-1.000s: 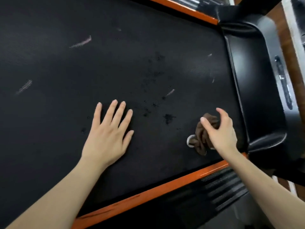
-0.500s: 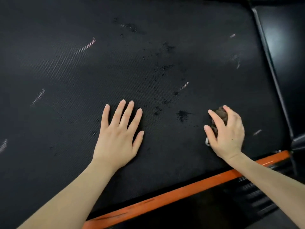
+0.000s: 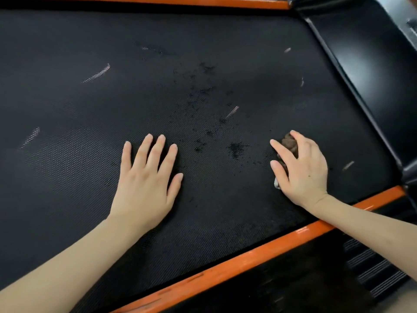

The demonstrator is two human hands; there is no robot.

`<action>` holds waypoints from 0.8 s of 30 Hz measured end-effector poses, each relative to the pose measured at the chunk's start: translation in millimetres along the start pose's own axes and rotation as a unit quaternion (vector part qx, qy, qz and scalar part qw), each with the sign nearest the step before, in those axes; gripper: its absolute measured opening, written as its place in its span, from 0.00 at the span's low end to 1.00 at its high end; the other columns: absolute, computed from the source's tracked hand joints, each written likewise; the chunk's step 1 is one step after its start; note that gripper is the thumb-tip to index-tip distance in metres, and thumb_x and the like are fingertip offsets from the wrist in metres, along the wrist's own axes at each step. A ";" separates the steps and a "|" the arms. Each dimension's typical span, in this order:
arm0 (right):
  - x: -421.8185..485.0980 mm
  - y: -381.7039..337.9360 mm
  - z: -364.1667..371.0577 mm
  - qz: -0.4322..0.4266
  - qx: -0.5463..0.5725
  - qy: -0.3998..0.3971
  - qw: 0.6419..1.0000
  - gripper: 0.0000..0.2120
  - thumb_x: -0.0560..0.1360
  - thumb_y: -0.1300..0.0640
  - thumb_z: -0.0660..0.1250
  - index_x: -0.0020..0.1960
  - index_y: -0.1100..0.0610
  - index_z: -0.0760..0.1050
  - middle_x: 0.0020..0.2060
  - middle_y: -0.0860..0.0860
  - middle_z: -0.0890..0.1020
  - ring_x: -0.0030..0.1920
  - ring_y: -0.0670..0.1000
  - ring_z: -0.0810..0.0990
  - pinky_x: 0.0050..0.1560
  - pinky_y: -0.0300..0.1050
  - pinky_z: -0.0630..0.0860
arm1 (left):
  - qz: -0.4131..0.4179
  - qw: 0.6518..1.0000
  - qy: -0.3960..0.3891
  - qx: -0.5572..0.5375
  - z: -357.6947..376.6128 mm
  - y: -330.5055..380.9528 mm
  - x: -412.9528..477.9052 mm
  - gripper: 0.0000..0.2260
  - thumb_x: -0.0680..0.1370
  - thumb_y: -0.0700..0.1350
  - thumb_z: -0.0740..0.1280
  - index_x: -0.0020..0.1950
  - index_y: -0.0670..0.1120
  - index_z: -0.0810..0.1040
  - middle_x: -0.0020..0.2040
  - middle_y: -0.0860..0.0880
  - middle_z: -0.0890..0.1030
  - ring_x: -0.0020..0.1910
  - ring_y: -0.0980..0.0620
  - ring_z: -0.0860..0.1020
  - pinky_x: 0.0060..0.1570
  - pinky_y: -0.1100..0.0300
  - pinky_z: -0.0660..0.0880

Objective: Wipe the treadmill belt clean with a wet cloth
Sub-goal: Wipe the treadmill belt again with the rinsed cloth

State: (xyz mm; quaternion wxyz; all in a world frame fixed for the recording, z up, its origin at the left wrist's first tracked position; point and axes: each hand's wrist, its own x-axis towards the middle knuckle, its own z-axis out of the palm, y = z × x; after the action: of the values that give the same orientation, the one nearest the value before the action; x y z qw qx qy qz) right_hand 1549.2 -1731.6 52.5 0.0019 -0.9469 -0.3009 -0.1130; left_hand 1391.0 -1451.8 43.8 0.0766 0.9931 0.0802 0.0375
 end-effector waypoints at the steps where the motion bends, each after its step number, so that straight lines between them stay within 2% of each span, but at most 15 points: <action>1: -0.4 0.3 0.8 -0.005 0.000 0.007 1.000 0.22 0.76 0.46 0.56 0.65 0.54 0.76 0.64 0.64 0.71 0.58 0.66 0.72 0.53 0.62 0.73 | 0.001 1.000 0.004 0.001 0.6 -0.6 0.0 0.26 0.79 0.55 0.50 0.71 0.40 0.69 0.70 0.38 0.68 0.71 0.37 0.63 0.69 0.36 0.55; 8: 1.9 1.6 2.1 -0.024 -0.001 0.037 0.999 0.24 0.77 0.44 0.54 0.68 0.51 0.72 0.63 0.64 0.72 0.56 0.67 0.73 0.50 0.61 0.75 | -0.002 1.000 0.013 0.019 1.2 3.8 3.4 0.28 0.78 0.56 0.50 0.68 0.39 0.72 0.67 0.35 0.71 0.68 0.34 0.66 0.67 0.33 0.58; 12: -0.1 9.4 0.3 -0.050 0.000 0.040 0.998 0.28 0.76 0.42 0.56 0.73 0.52 0.65 0.65 0.64 0.71 0.57 0.66 0.74 0.49 0.58 0.75 | -0.008 0.999 0.053 0.008 -6.0 44.3 20.6 0.27 0.78 0.58 0.49 0.69 0.43 0.71 0.67 0.35 0.71 0.69 0.34 0.65 0.69 0.35 0.55; 14: -3.2 16.4 -4.0 -0.057 -0.007 0.032 0.998 0.28 0.74 0.41 0.57 0.70 0.53 0.68 0.63 0.63 0.73 0.54 0.64 0.76 0.45 0.54 0.74 | 0.013 0.998 0.057 -0.019 -5.6 79.1 32.0 0.28 0.78 0.58 0.48 0.70 0.45 0.70 0.69 0.36 0.69 0.70 0.35 0.64 0.70 0.37 0.54; 16: -8.5 28.1 -9.3 -0.072 -0.020 0.019 0.997 0.24 0.74 0.43 0.57 0.63 0.54 0.76 0.57 0.60 0.76 0.46 0.63 0.77 0.39 0.51 0.72 | 0.039 0.997 0.053 -0.031 -3.4 113.8 44.4 0.28 0.78 0.59 0.46 0.71 0.47 0.69 0.70 0.37 0.68 0.71 0.36 0.62 0.70 0.38 0.54; 18: -13.2 49.4 -12.8 -0.083 -0.035 0.003 0.996 0.21 0.75 0.46 0.56 0.59 0.54 0.79 0.51 0.59 0.77 0.41 0.61 0.76 0.36 0.51 0.71 | 0.059 0.997 0.038 -0.024 -0.1 141.1 58.6 0.26 0.80 0.59 0.46 0.73 0.49 0.66 0.73 0.39 0.64 0.74 0.38 0.58 0.72 0.39 0.50; 21: -14.8 89.8 -14.4 -0.053 -0.040 -0.018 0.998 0.20 0.76 0.46 0.54 0.59 0.53 0.79 0.49 0.58 0.77 0.40 0.61 0.76 0.35 0.51 0.74 | 0.057 0.998 0.009 -0.010 11.0 162.1 83.4 0.25 0.81 0.58 0.46 0.76 0.53 0.58 0.77 0.41 0.56 0.76 0.40 0.50 0.73 0.41 0.44; 24: -12.4 112.8 -10.9 -0.031 -0.050 -0.020 0.998 0.20 0.76 0.47 0.54 0.59 0.53 0.79 0.49 0.59 0.77 0.41 0.61 0.76 0.35 0.52 0.74 | 0.051 0.999 -0.003 -0.007 19.7 171.1 100.1 0.25 0.81 0.59 0.45 0.76 0.54 0.57 0.77 0.41 0.55 0.76 0.40 0.49 0.73 0.42 0.43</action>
State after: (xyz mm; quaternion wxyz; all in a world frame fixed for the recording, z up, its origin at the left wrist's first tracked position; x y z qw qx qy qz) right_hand 1601.4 -1831.8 67.8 -0.0548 -0.9382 -0.3241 -0.1084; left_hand 1517.5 -1605.0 57.6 0.0813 0.9955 0.0291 0.0384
